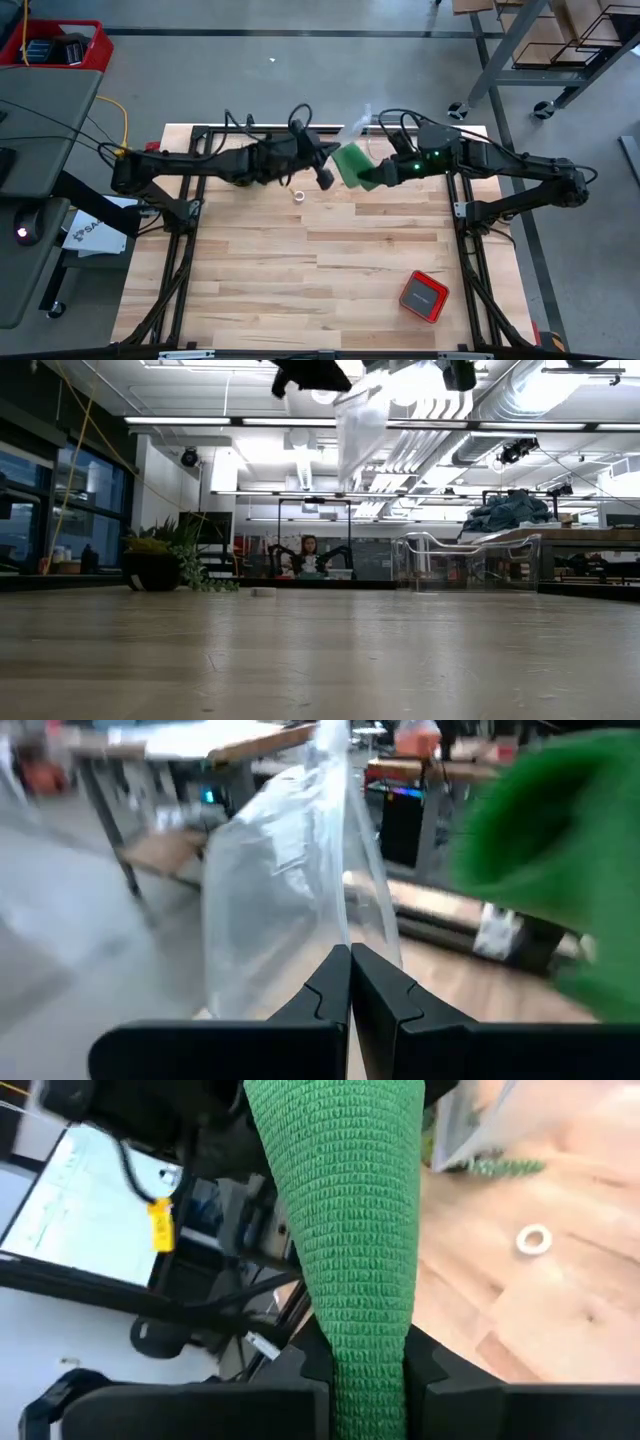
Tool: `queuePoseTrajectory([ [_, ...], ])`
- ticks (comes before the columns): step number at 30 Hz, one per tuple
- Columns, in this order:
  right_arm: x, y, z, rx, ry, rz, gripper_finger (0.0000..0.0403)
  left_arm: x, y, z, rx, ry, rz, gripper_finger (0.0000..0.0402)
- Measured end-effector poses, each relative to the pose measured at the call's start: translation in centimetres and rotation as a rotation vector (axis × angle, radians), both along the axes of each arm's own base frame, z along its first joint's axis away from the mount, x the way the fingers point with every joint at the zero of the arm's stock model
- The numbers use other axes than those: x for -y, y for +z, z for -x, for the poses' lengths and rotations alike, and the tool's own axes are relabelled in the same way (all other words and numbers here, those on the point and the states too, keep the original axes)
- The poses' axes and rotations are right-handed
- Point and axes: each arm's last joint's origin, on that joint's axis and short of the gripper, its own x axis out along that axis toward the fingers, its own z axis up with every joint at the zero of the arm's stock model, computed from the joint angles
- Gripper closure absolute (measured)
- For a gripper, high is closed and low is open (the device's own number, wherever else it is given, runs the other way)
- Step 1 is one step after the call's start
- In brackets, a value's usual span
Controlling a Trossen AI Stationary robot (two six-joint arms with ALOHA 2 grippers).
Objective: Roll bandage
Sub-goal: Put the green bandage into the transparent zip bag
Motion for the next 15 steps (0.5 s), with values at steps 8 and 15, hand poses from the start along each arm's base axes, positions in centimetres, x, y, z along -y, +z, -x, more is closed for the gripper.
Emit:
queuePoseTrajectory([
  [8, -0.1, -0.3, 0.1, -0.037, 0.028, -0.068, 0.0372, 3.8, 0.9, -0.2, -0.126, 0.037, -0.358, 0.0401],
  [15, -0.1, -0.6, 0.2, -0.063, -0.007, -0.093, 0.0372, 5.0, 2.0, -0.2, -0.059, 0.071, -0.427, 0.0401],
])
